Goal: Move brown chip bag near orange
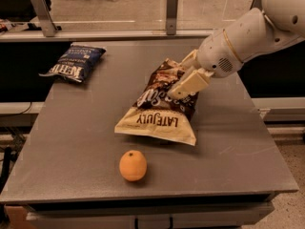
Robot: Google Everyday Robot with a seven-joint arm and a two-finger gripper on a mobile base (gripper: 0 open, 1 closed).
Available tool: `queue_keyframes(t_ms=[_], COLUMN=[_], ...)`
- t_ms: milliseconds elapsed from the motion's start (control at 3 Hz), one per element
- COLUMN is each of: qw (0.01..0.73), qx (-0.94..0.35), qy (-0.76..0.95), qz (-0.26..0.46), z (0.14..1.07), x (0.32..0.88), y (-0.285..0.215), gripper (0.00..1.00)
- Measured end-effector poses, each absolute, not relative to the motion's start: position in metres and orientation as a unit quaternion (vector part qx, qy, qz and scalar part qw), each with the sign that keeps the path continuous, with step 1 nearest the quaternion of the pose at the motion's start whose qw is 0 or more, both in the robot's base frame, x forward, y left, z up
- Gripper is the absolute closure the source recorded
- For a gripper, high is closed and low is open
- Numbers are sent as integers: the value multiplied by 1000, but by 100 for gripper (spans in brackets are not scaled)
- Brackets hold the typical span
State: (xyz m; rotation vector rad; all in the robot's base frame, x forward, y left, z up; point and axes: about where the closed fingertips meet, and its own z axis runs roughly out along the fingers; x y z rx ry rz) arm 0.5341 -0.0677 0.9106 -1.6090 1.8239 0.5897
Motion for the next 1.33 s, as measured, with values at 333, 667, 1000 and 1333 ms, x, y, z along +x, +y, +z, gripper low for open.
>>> queue_keyframes(t_ms=[333, 667, 1000, 1333], qw=[318, 339, 379, 413], qx=[-609, -600, -571, -543], qy=[691, 694, 713, 723], qz=[226, 208, 152, 111], z=[916, 934, 963, 984], x=[531, 534, 550, 566], y=[-68, -84, -139, -193], gripper=[0, 0, 0, 0])
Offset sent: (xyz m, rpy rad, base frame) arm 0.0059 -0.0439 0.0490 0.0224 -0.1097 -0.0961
